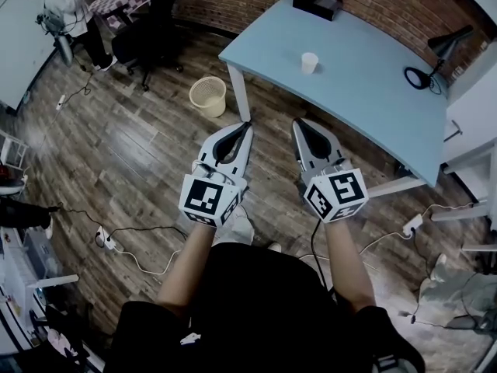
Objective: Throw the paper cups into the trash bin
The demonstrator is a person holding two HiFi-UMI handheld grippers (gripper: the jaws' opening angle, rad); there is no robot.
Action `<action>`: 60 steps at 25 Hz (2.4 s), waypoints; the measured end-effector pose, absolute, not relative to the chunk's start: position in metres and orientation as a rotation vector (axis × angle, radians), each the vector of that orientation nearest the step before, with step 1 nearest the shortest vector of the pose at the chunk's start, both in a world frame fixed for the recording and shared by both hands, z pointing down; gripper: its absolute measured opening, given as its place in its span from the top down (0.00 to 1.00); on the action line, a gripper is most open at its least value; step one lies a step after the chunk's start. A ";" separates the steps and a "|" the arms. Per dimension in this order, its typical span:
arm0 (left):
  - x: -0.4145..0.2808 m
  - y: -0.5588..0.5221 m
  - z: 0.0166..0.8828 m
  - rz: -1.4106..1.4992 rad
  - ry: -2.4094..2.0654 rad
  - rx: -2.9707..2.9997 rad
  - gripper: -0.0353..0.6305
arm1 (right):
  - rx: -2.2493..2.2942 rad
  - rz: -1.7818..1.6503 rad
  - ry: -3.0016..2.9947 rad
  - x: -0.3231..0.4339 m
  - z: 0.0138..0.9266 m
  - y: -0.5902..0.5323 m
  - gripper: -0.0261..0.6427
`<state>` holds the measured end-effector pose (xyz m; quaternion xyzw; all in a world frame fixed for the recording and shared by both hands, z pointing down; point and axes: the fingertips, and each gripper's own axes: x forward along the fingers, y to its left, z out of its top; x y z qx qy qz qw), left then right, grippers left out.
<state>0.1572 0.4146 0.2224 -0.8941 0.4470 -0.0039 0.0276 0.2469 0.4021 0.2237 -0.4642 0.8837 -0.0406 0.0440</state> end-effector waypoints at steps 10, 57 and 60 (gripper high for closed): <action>0.143 0.366 0.228 0.001 1.376 -2.807 0.93 | -1.468 -0.147 2.707 0.234 0.232 0.356 0.95; 0.040 0.215 0.257 0.117 1.300 -2.904 0.93 | -1.724 -0.176 2.594 0.167 0.253 0.217 0.95; 0.057 0.214 0.258 0.051 1.251 -2.869 0.93 | -1.731 -0.183 2.587 0.180 0.255 0.211 0.95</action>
